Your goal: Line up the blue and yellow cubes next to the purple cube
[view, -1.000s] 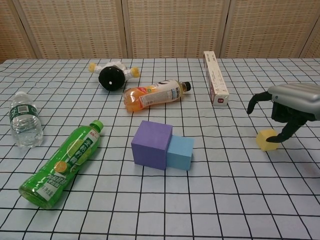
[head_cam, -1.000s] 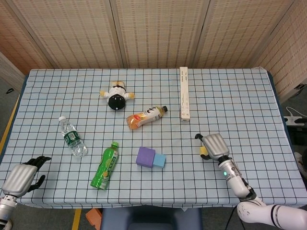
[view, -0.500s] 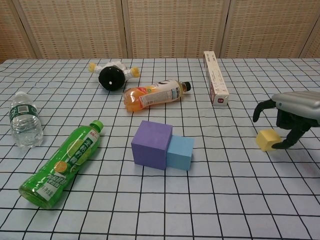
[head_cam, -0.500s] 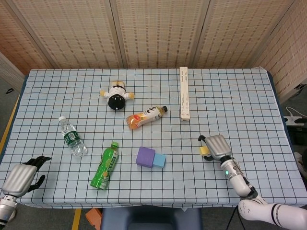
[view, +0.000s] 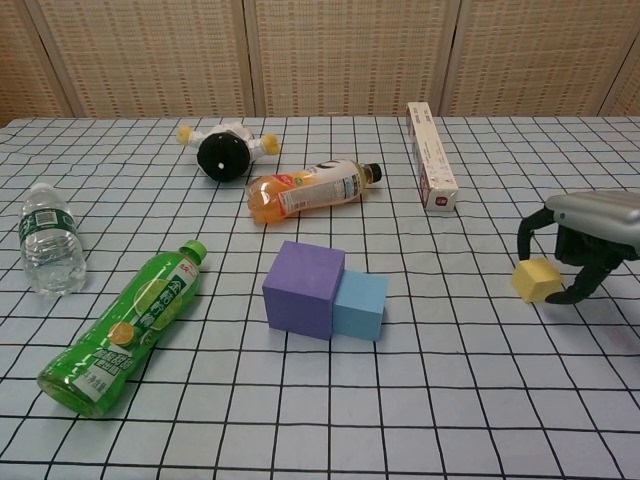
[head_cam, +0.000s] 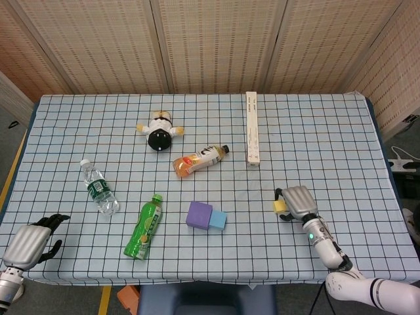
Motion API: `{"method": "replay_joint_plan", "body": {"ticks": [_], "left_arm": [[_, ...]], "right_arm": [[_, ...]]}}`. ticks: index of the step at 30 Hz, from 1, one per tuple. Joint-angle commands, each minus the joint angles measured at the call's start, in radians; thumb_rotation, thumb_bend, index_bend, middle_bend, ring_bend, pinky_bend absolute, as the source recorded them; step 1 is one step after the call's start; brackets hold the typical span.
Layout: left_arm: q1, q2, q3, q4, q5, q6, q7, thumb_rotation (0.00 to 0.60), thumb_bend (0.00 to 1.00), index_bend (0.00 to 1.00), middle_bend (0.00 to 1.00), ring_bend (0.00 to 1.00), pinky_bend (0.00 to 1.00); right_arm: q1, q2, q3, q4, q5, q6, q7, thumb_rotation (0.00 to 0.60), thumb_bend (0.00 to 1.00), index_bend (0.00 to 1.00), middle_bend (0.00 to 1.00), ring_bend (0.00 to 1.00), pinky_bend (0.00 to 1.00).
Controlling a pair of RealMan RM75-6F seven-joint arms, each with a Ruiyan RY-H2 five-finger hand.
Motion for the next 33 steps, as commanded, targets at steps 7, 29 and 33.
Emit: {"method": "replay_joint_plan", "body": {"ticks": [7,29,33], "left_arm": [[0.000,0.000,0.000,-0.001,0.001,0.000,0.002,0.600,0.44,0.23,0.23,0.31,0.53],[-0.001,0.001,0.002,-0.002,0.003,-0.001,0.007,0.600,0.44,0.23,0.23,0.31,0.53],[-0.001,0.002,0.002,-0.002,0.005,-0.002,0.002,0.600,0.44,0.23,0.23,0.31,0.53]], "right_arm": [[-0.007,-0.005,0.003,-0.001,-0.012,0.012,0.014,0.600,0.18,0.51,0.97,0.89,1.00],[0.030,-0.026,0.034,-0.152,-0.027,-0.037,0.078,0.600,0.24,0.54,0.98,0.90,1.00],[0.036,-0.052,0.030,-0.161,0.002,-0.020,0.042,0.600,0.24,0.54,0.98,0.90,1.00]]}}
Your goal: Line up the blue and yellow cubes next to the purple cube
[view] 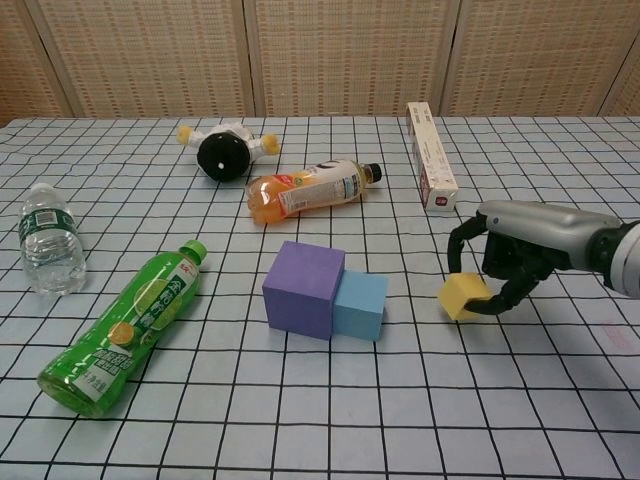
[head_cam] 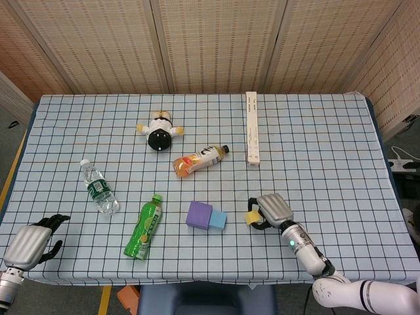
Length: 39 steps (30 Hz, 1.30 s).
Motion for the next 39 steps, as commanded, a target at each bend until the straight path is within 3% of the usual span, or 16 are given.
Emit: {"method": "replay_joint_plan", "body": {"ticks": [1,18,39], "left_arm": [[0.000,0.000,0.000,0.000,0.002,0.001,-0.003,0.600,0.44,0.23,0.23,0.31,0.53],[-0.003,0.004,0.003,0.001,0.005,-0.004,-0.016,0.600,0.44,0.23,0.23,0.31,0.53],[-0.002,0.005,0.005,-0.001,0.008,-0.003,-0.015,0.600,0.44,0.23,0.23,0.31,0.53]], "right_arm": [[0.005,-0.025,-0.004,-0.006,0.022,0.014,-0.027,0.600,0.24,0.54,0.98,0.90,1.00],[0.011,-0.130,-0.006,0.007,0.056,0.089,-0.091,0.600,0.24,0.54,0.98,0.90,1.00],[0.021,-0.203,0.014,0.050,0.087,0.094,-0.090,0.600,0.25,0.54,0.98,0.90,1.00]]}}
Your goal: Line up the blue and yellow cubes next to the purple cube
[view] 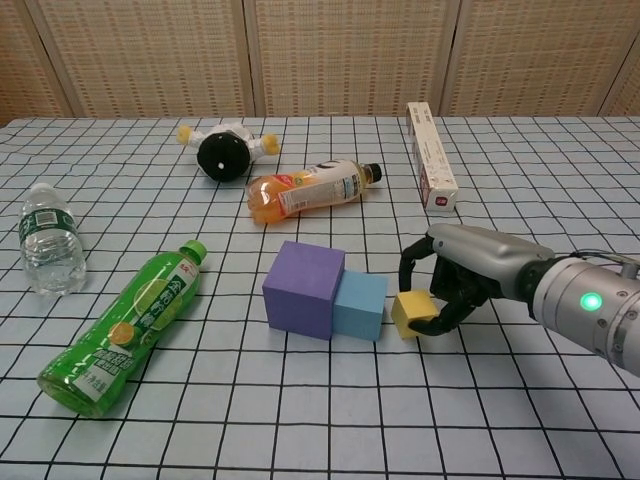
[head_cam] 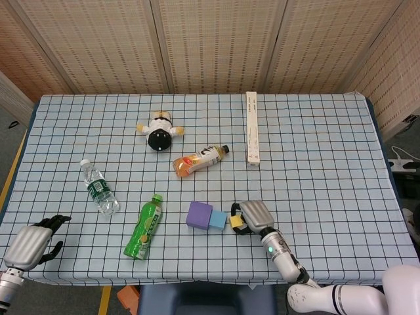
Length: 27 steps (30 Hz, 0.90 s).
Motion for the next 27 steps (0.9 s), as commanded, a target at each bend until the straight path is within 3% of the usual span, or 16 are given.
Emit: {"method": "replay_joint_plan", "body": {"ticks": [1,27], "left_arm": [[0.000,0.000,0.000,0.000,-0.001,-0.001,0.000,0.600,0.44,0.23,0.23,0.31,0.53],[-0.001,0.003,0.001,-0.004,0.000,-0.003,0.001,0.600,0.44,0.23,0.23,0.31,0.53]], "right_arm": [[0.001,-0.006,0.003,0.005,-0.004,-0.002,0.006,0.600,0.25,0.54,0.98,0.90,1.00],[0.004,-0.019,0.001,0.015,-0.025,-0.003,0.012,0.600,0.26,0.51,0.98,0.90,1.00]]}}
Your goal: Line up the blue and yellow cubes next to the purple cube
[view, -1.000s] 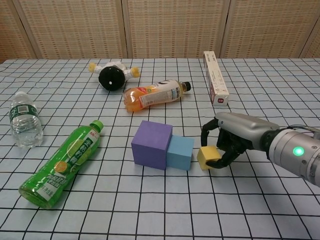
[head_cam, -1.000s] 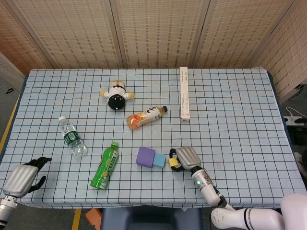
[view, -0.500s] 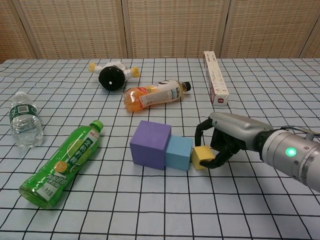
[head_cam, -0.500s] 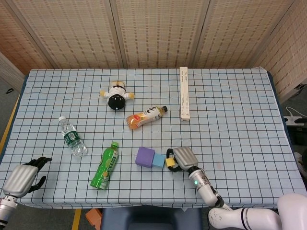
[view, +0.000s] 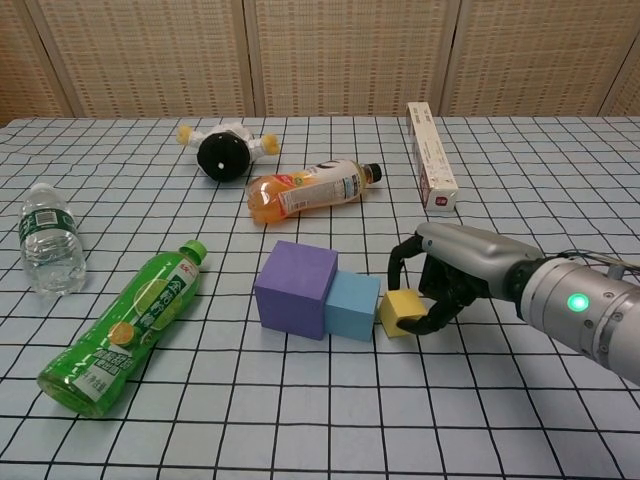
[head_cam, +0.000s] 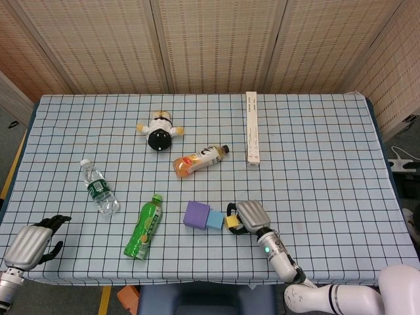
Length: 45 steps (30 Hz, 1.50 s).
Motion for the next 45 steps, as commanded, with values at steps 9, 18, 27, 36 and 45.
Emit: {"method": "replay_joint_plan", "body": {"ticks": [9,18,27,36,45], "left_arm": [[0.000,-0.001,0.000,0.001,0.003,0.002,-0.002,0.600,0.44,0.23,0.23,0.31,0.53],[-0.001,-0.001,0.001,0.002,0.002,0.000,-0.001,0.600,0.44,0.23,0.23,0.31,0.53],[-0.001,-0.001,0.000,-0.001,-0.002,-0.002,0.002,0.600,0.44,0.23,0.23,0.31,0.53],[-0.001,-0.001,-0.001,-0.003,-0.006,-0.005,0.003,0.600,0.45,0.23,0.23,0.31,0.53],[0.000,0.001,0.001,-0.004,-0.002,-0.003,0.003,0.600,0.45,0.23,0.23,0.31,0.53]], "right_arm": [[-0.002,0.038,-0.012,-0.017,-0.025,-0.025,0.023,0.600,0.12,0.31,0.98,0.90,1.00],[-0.019,0.140,-0.019,-0.122,-0.079,-0.015,0.059,0.600,0.08,0.25,0.98,0.90,1.00],[-0.027,0.192,-0.023,-0.188,-0.001,0.046,-0.058,0.600,0.26,0.35,0.98,0.90,1.00],[0.008,0.203,-0.026,-0.199,0.132,-0.010,-0.105,0.600,0.59,0.42,0.99,0.90,1.00],[0.034,0.213,-0.037,-0.206,0.188,-0.052,-0.096,0.600,0.68,0.44,0.99,0.91,1.00]]}}
